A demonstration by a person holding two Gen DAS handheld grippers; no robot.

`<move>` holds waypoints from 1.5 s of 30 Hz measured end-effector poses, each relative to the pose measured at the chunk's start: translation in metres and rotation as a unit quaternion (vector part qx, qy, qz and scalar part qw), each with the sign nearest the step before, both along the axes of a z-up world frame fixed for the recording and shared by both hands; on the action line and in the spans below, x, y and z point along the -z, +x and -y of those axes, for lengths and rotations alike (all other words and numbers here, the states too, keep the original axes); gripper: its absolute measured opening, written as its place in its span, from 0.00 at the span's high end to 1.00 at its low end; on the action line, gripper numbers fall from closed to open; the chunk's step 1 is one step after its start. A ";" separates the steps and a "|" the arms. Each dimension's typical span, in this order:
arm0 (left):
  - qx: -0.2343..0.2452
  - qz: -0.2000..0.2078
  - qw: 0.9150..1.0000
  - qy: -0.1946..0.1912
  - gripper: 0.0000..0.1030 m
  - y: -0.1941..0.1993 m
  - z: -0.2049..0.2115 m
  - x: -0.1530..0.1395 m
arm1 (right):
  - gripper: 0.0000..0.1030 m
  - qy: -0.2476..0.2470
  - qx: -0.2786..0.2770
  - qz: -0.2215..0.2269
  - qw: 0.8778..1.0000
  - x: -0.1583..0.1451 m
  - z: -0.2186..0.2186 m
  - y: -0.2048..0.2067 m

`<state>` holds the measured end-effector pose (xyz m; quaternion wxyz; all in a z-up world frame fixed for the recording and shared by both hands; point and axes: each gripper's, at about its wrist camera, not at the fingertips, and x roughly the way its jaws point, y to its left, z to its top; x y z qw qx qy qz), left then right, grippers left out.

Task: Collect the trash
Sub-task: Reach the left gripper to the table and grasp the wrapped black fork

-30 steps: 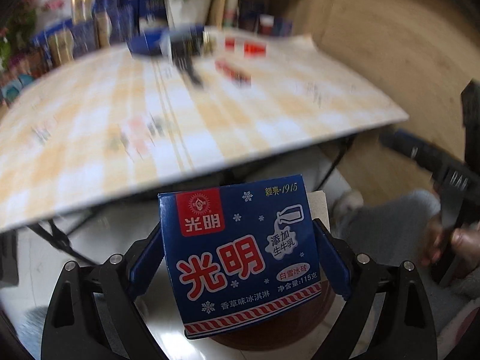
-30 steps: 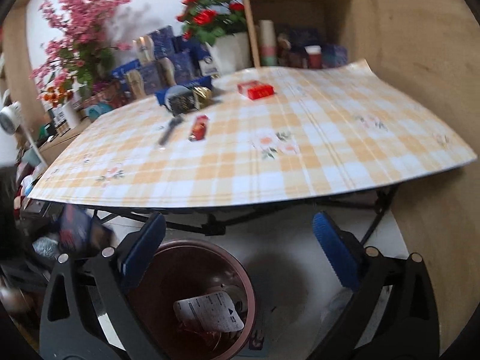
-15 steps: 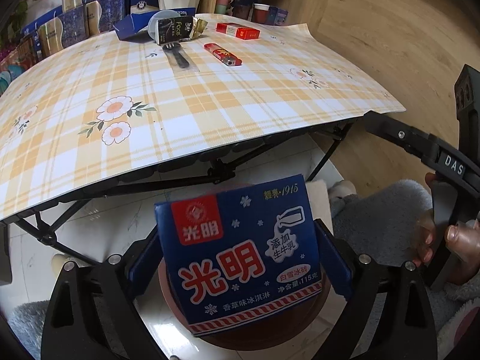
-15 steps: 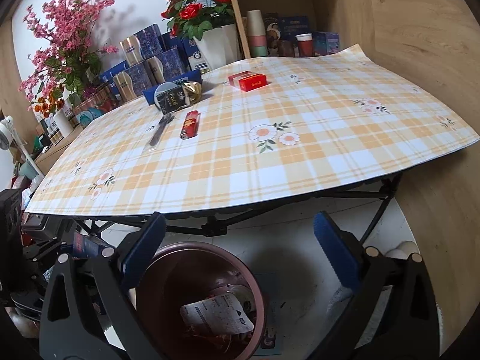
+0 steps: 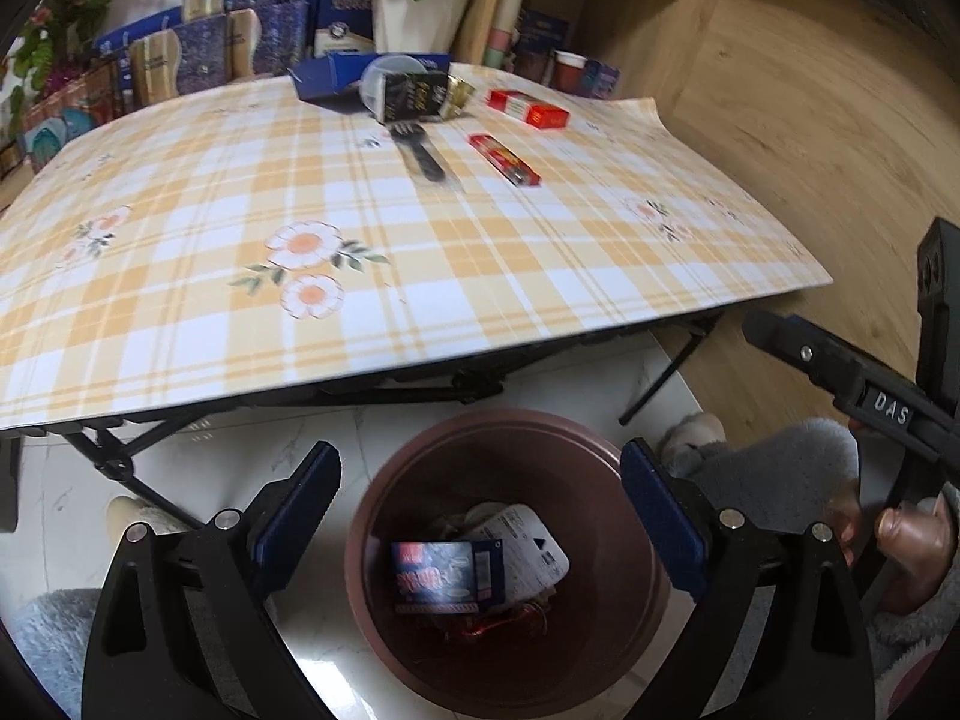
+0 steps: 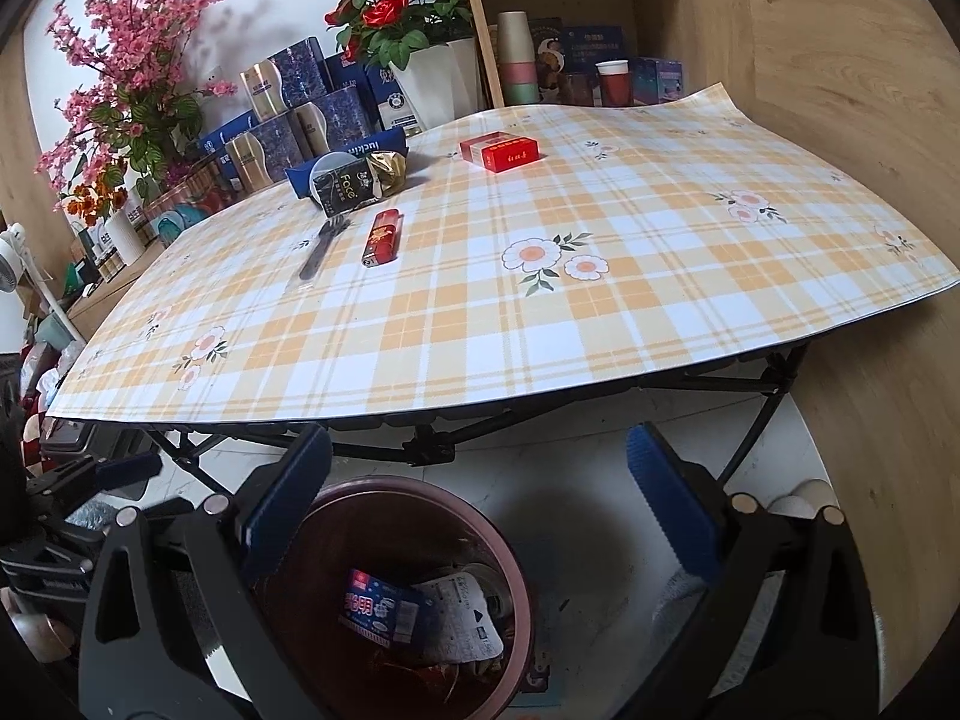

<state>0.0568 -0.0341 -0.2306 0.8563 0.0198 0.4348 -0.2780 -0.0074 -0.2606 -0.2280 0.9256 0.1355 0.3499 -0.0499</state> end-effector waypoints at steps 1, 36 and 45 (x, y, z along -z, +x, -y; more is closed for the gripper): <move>-0.006 0.003 1.000 0.001 0.11 0.000 -0.001 -0.001 | 0.06 -0.001 0.000 -0.001 1.000 0.000 -0.001 0.000; -0.087 0.019 0.996 0.006 0.11 0.017 -0.026 -0.018 | 0.06 -0.003 -0.004 -0.013 1.000 0.001 -0.002 0.003; -0.081 0.030 0.996 0.004 0.12 0.059 -0.006 -0.051 | 0.06 0.003 -0.005 -0.024 1.000 -0.010 0.014 0.022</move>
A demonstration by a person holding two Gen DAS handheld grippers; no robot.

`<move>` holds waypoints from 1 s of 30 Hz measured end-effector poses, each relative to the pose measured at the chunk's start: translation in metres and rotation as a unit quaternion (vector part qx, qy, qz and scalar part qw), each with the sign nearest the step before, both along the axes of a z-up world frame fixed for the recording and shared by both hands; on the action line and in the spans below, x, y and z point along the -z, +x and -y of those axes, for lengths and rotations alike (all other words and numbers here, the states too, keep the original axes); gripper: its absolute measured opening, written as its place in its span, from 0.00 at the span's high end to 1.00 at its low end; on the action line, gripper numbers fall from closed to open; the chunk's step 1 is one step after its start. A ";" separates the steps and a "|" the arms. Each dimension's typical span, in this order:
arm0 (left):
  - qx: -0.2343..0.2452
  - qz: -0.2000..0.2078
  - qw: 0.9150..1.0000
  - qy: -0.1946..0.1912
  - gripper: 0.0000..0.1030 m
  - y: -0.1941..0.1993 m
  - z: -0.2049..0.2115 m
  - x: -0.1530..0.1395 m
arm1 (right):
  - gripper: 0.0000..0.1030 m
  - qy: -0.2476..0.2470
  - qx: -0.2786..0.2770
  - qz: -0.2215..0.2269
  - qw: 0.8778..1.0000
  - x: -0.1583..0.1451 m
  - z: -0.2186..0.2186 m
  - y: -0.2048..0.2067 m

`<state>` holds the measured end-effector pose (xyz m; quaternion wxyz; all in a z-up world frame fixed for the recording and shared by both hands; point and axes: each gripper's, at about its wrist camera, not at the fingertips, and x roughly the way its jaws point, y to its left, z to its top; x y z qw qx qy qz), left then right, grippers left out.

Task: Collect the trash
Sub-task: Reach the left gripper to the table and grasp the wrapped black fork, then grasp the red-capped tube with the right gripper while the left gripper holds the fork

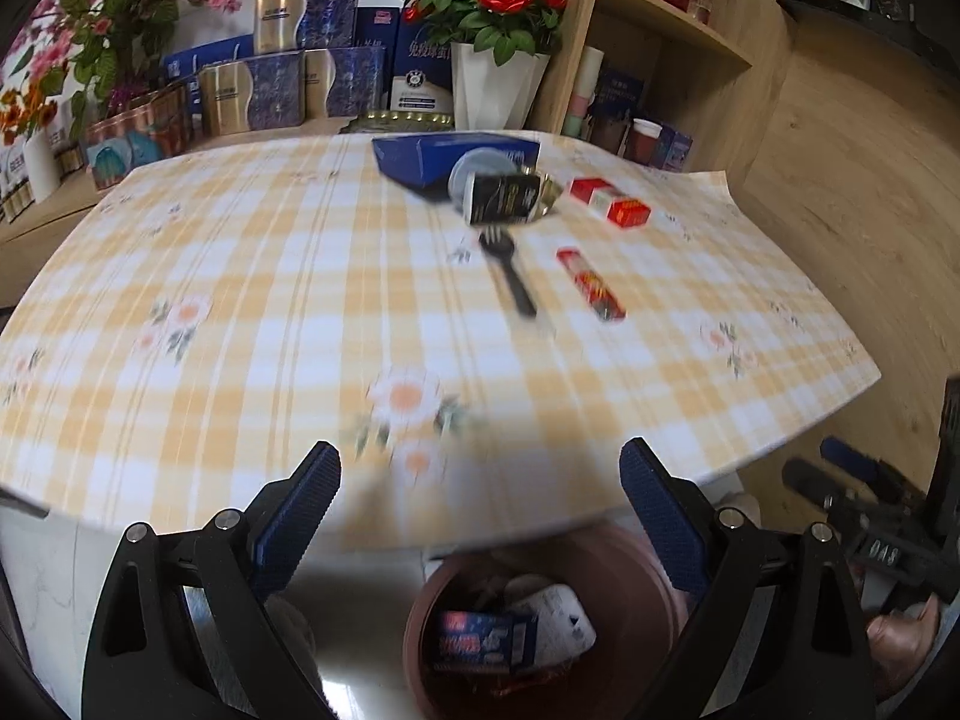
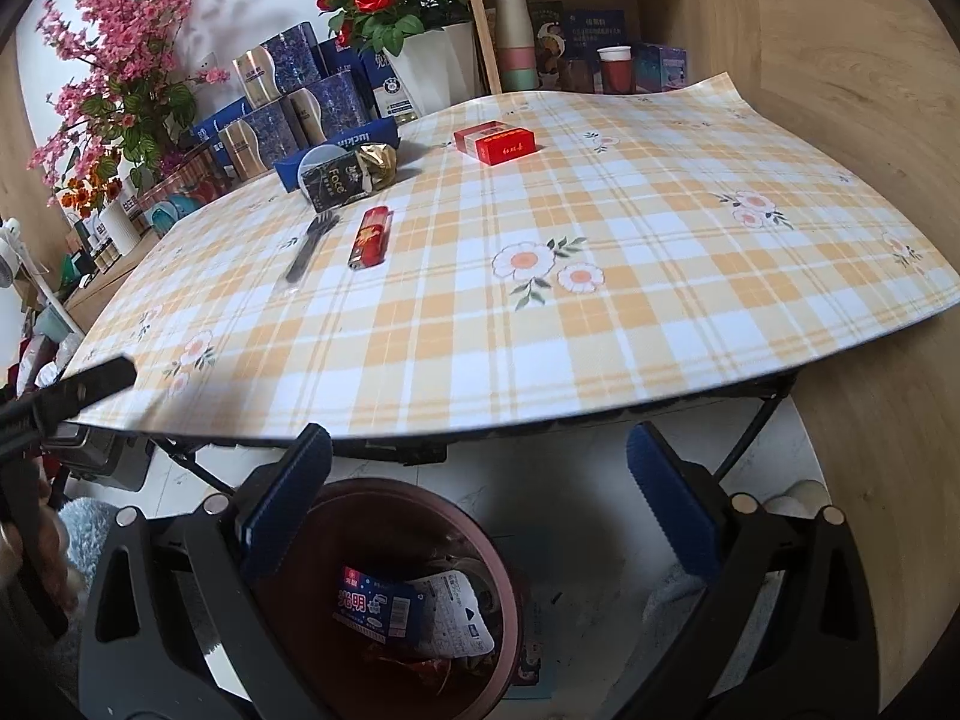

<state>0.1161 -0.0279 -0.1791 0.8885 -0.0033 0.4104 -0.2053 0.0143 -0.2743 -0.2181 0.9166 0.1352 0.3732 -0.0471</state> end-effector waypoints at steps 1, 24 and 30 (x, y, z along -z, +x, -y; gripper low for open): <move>0.001 -0.003 1.000 -0.003 0.14 0.008 0.004 -0.002 | 0.06 -0.001 -0.001 0.001 1.000 -0.002 0.003 0.004; -0.006 -0.064 0.994 0.088 0.70 0.162 0.096 0.043 | 0.06 0.010 0.010 0.007 1.000 -0.012 0.038 0.092; 0.013 -0.080 0.996 0.043 0.90 0.153 0.070 0.043 | 0.07 0.017 -0.018 0.007 1.000 -0.015 0.024 0.113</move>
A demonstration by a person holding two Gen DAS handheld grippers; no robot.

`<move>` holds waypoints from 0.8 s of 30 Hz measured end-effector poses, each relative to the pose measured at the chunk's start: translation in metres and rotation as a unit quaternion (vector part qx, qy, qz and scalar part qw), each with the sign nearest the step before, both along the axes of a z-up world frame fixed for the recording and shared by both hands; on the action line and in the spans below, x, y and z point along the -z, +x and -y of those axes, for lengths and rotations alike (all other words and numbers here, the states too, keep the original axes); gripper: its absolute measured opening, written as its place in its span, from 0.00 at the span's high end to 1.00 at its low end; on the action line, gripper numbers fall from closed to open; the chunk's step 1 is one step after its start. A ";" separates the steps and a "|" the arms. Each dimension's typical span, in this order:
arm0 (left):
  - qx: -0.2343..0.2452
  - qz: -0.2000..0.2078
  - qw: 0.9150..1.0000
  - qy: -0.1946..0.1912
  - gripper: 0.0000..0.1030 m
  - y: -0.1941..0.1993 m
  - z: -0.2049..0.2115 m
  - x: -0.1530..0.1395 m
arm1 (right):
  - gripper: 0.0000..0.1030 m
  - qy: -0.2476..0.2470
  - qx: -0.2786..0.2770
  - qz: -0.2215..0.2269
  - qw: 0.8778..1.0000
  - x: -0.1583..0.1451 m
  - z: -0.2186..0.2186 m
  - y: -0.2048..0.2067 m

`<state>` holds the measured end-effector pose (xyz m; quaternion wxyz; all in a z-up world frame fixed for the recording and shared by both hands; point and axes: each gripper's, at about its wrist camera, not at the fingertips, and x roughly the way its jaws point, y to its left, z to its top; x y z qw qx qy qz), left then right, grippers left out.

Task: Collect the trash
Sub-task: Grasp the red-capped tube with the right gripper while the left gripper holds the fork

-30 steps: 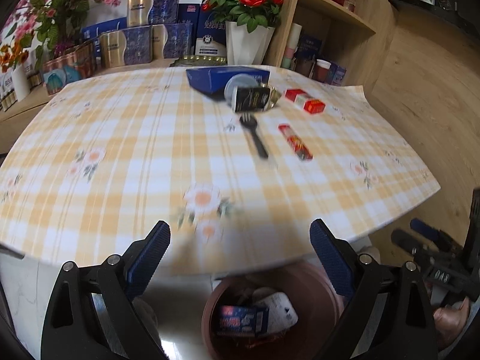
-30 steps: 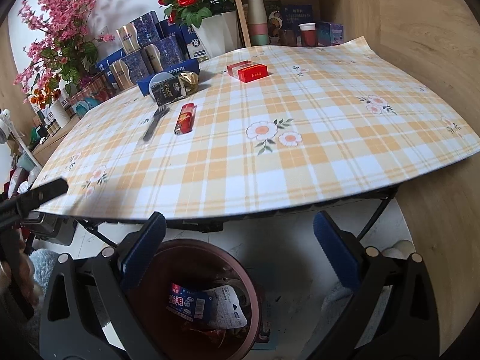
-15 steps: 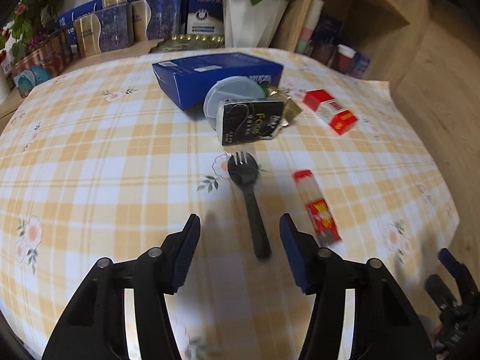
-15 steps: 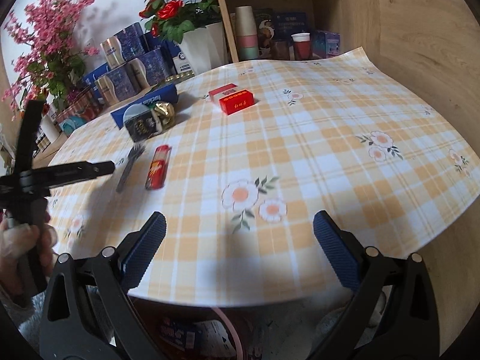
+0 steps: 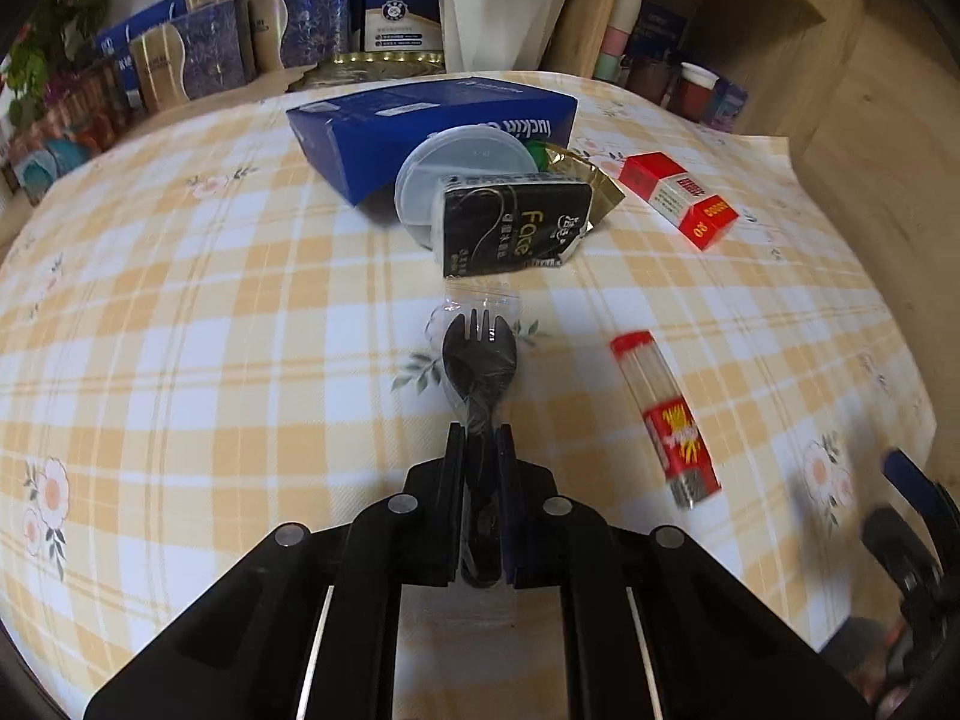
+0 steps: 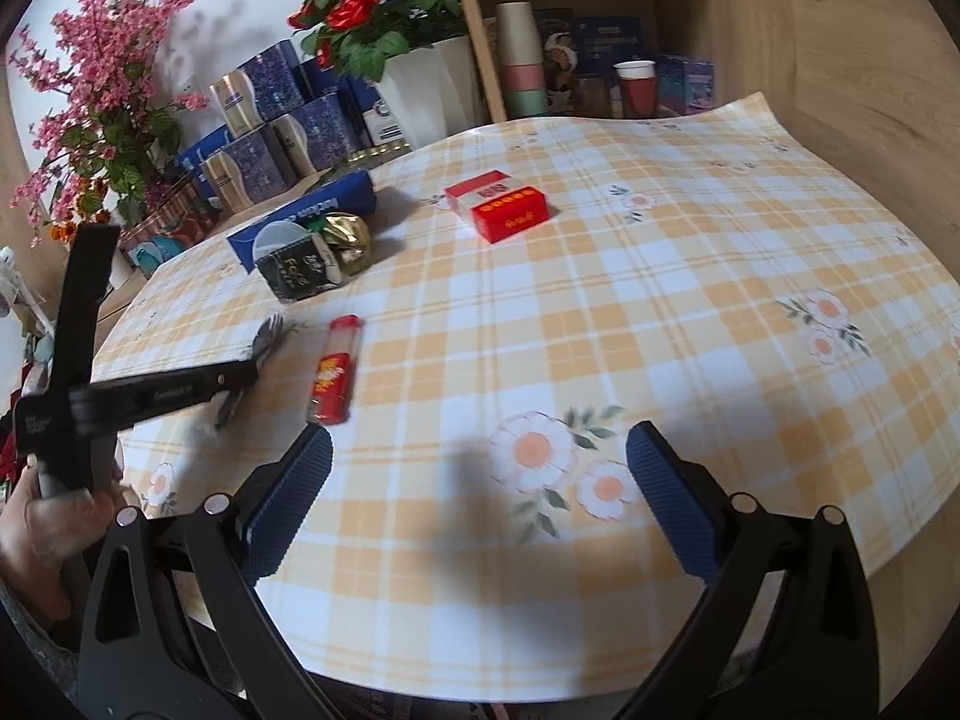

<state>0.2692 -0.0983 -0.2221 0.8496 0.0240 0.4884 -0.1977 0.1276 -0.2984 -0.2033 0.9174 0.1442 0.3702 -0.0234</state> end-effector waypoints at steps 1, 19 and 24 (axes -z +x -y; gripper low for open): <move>0.000 -0.001 1.000 -0.004 0.90 -0.001 -0.004 0.000 | 0.11 0.002 -0.012 -0.003 1.000 0.000 -0.005 0.006; -0.023 -0.002 0.996 -0.087 0.89 -0.009 -0.042 0.005 | 0.58 -0.083 -0.099 -0.087 0.988 0.022 -0.082 0.098; -0.026 0.004 0.996 -0.090 0.89 -0.011 -0.042 0.006 | 0.59 -0.098 -0.099 -0.083 0.987 0.023 -0.086 0.099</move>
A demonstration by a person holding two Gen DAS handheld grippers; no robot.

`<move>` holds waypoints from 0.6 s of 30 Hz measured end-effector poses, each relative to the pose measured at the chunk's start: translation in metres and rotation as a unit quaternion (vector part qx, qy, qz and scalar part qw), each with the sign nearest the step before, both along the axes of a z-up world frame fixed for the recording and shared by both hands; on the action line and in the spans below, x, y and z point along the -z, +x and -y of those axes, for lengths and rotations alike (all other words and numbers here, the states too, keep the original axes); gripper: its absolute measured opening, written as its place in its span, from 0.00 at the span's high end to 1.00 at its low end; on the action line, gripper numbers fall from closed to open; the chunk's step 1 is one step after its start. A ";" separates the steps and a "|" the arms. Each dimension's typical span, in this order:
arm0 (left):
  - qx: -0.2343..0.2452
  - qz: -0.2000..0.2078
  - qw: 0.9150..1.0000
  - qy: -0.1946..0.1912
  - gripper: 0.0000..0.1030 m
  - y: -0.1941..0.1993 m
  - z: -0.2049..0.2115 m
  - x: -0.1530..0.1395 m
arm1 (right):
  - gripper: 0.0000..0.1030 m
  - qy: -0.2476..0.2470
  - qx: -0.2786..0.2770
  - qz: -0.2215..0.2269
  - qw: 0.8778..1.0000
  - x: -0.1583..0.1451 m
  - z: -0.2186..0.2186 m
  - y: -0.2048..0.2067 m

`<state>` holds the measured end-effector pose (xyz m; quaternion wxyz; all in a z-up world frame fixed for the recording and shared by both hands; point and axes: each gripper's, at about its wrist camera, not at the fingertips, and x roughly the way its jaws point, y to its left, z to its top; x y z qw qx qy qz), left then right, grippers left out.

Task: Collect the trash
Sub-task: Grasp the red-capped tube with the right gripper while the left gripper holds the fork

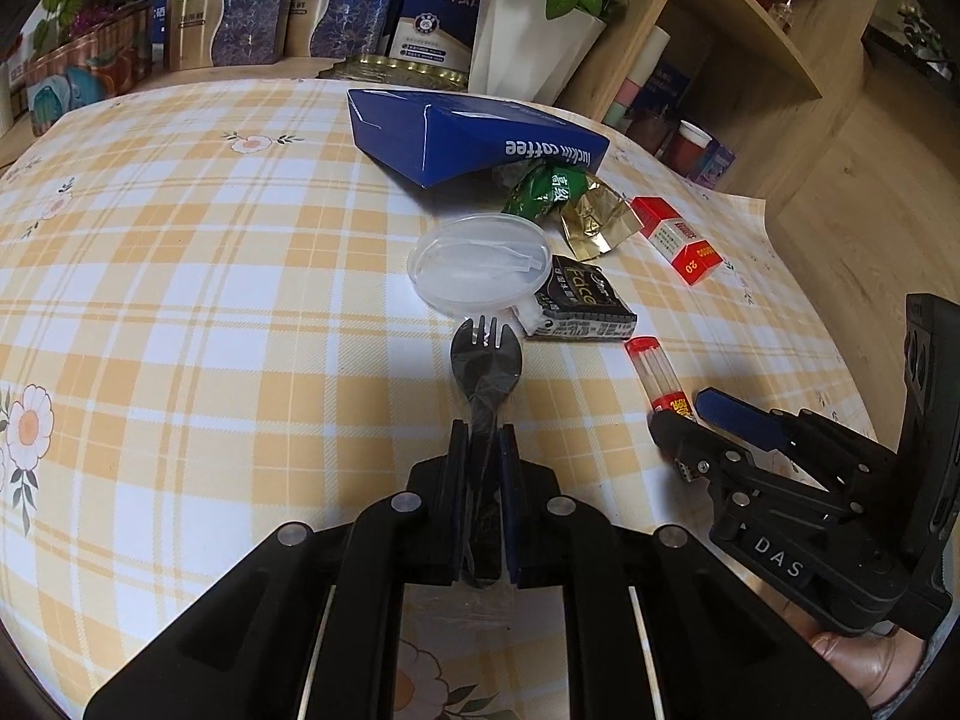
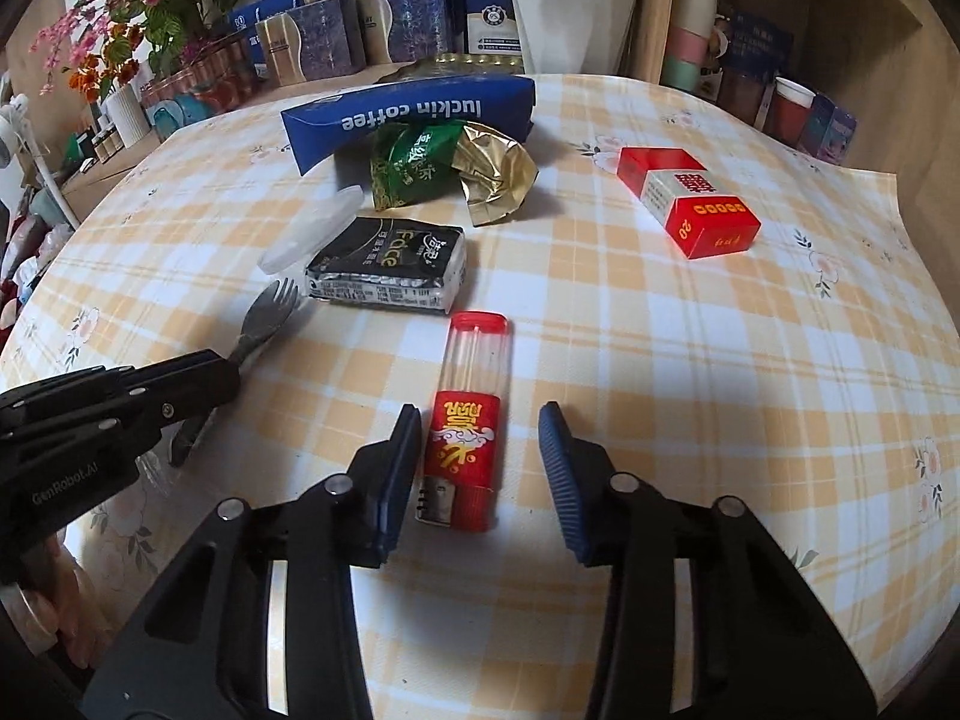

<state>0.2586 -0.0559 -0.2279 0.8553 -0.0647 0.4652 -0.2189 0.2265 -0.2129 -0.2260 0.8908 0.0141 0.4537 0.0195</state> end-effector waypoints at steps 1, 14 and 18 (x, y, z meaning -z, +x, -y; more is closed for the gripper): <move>0.000 0.001 1.000 0.001 0.89 0.000 0.000 0.000 | 0.59 -0.003 -0.001 0.001 1.000 -0.001 -0.001 0.000; 0.018 0.004 1.000 0.024 0.90 -0.016 -0.005 -0.012 | 0.74 0.025 -0.027 0.019 0.999 -0.019 0.000 -0.024; 0.028 0.017 0.999 0.024 0.90 -0.039 -0.012 -0.026 | 0.75 0.046 -0.023 0.031 0.998 -0.031 0.004 -0.047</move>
